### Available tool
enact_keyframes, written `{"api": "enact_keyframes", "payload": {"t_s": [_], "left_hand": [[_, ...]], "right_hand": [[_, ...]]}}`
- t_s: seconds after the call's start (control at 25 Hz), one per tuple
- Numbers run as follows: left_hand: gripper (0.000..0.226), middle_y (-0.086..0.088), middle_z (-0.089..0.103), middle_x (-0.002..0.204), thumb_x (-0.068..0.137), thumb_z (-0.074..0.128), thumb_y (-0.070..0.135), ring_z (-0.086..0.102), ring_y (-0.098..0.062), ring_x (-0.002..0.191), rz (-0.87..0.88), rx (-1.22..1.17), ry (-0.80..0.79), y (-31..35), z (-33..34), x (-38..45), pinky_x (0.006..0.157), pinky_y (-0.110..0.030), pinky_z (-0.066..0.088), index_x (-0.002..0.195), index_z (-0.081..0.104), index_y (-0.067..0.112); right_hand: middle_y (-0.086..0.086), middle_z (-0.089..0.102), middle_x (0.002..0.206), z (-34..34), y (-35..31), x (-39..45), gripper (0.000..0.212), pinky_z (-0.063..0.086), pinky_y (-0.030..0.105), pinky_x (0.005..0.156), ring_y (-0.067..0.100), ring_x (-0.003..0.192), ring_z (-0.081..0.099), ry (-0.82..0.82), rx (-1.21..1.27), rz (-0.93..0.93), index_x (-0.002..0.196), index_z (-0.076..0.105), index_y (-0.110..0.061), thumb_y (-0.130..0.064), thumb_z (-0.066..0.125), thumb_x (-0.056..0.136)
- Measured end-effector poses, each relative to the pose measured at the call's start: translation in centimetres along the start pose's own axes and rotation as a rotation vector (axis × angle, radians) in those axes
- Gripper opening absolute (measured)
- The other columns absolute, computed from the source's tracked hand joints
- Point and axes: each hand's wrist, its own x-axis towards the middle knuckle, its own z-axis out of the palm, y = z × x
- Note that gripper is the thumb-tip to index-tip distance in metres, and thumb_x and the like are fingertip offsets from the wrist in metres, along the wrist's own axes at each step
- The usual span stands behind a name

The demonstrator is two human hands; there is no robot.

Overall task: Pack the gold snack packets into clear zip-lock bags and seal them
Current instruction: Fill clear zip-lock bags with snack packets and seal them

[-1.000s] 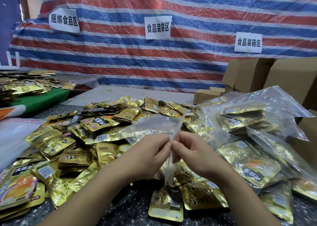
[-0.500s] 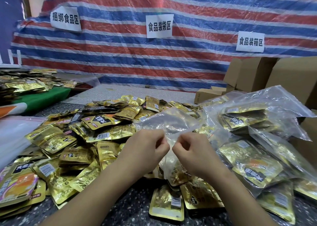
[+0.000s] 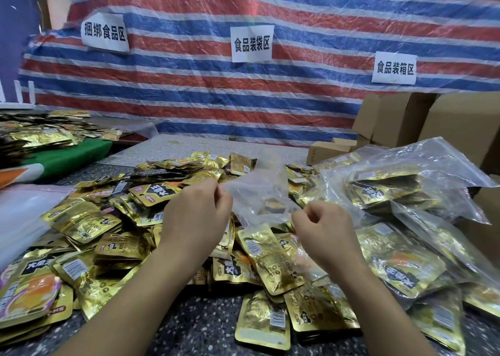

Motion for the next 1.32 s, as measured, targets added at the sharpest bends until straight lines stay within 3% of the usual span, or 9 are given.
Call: {"api": "enact_keyframes", "payload": {"t_s": [0.2, 0.36, 0.48, 0.6, 0.76, 0.88, 1.04, 1.16, 1.32], "left_hand": [[0.035, 0.000, 0.050, 0.055, 0.099, 0.046, 0.029, 0.048, -0.019, 0.051, -0.057, -0.039, 0.030, -0.3, -0.6, 0.3, 0.045, -0.032, 0.035, 0.067, 0.051, 0.015], [0.040, 0.002, 0.047, 0.056, 0.100, 0.037, 0.041, 0.040, -0.011, 0.049, -0.045, -0.371, 0.052, 0.7, -0.5, -0.1, 0.044, -0.029, 0.026, 0.069, 0.048, 0.019], [0.043, 0.012, 0.052, 0.076, 0.094, 0.023, 0.064, 0.049, -0.001, 0.062, 0.101, -0.425, -0.017, 1.8, -0.1, -1.2, 0.051, -0.024, 0.036, 0.089, 0.048, 0.029], [0.063, 0.015, 0.050, 0.102, 0.087, 0.031, 0.076, 0.049, 0.003, 0.083, 0.377, -0.274, -0.149, 2.3, 0.6, -2.4, 0.068, -0.015, 0.046, 0.121, 0.045, 0.025], [0.047, -0.002, 0.066, 0.113, 0.095, 0.050, 0.045, 0.061, -0.014, 0.100, 0.526, -0.231, -0.119, 2.1, 1.4, -2.4, 0.080, -0.030, 0.054, 0.124, 0.061, 0.009], [0.040, 0.001, 0.071, 0.101, 0.101, 0.041, 0.032, 0.064, -0.012, 0.092, 0.486, -0.335, -0.019, 1.9, 1.1, -1.9, 0.080, -0.029, 0.051, 0.115, 0.070, 0.009], [0.042, 0.012, 0.065, 0.089, 0.102, 0.037, 0.034, 0.059, -0.006, 0.073, 0.334, -0.428, 0.083, 1.3, 0.3, -1.2, 0.074, -0.030, 0.054, 0.112, 0.070, 0.009], [0.041, 0.007, 0.068, 0.073, 0.102, 0.035, 0.042, 0.064, -0.005, 0.055, 0.215, -0.536, 0.127, 0.7, -0.3, -0.8, 0.047, -0.027, 0.053, 0.115, 0.065, 0.017], [0.043, 0.003, 0.063, 0.061, 0.100, 0.034, 0.055, 0.057, -0.012, 0.039, 0.068, -0.660, 0.171, 0.5, -0.9, -0.4, 0.036, -0.036, 0.047, 0.105, 0.064, 0.025]], "right_hand": [[-0.010, 0.039, 0.044, -0.3, 0.1, 0.1, 0.034, 0.031, 0.028, 0.048, 0.007, 0.044, 0.032, 0.024, 0.047, 0.037, 0.051, 0.039, -0.017, -0.022, 0.056, 0.079], [0.000, 0.042, 0.048, -0.2, -0.5, -0.1, 0.034, 0.036, 0.035, 0.052, 0.017, 0.046, 0.043, -0.042, 0.255, 0.144, 0.053, 0.039, -0.009, -0.026, 0.052, 0.078], [0.006, 0.048, 0.046, -0.6, -0.8, 0.0, 0.042, 0.042, 0.031, 0.050, 0.017, 0.043, 0.053, -0.053, 0.483, 0.282, 0.046, 0.049, -0.011, -0.011, 0.047, 0.087], [0.008, 0.056, 0.049, -1.0, -1.2, 0.1, 0.052, 0.047, 0.029, 0.046, 0.020, 0.047, 0.062, -0.103, 0.673, 0.382, 0.041, 0.054, -0.016, -0.008, 0.043, 0.091], [0.011, 0.061, 0.056, -1.0, -1.6, 0.1, 0.041, 0.052, 0.030, 0.050, 0.024, 0.052, 0.064, -0.193, 0.838, 0.456, 0.052, 0.051, -0.013, -0.007, 0.041, 0.091], [0.012, 0.060, 0.059, -1.3, -1.9, 0.0, 0.029, 0.050, 0.030, 0.050, 0.024, 0.050, 0.061, -0.265, 0.928, 0.436, 0.063, 0.043, -0.011, -0.009, 0.041, 0.092], [0.012, 0.062, 0.062, -1.6, -2.4, -0.3, 0.046, 0.049, 0.032, 0.055, 0.024, 0.054, 0.061, -0.331, 1.042, 0.349, 0.061, 0.054, -0.012, -0.034, 0.040, 0.099], [0.010, 0.062, 0.061, -1.5, -1.9, 0.0, 0.060, 0.050, 0.032, 0.057, 0.023, 0.058, 0.063, -0.201, 1.033, 0.349, 0.054, 0.059, -0.016, -0.044, 0.035, 0.102], [0.006, 0.066, 0.080, -0.9, -0.5, 0.4, 0.037, 0.046, 0.040, 0.075, 0.022, 0.081, 0.061, 0.057, 0.708, 0.362, 0.079, 0.062, -0.011, -0.039, 0.049, 0.097]]}}
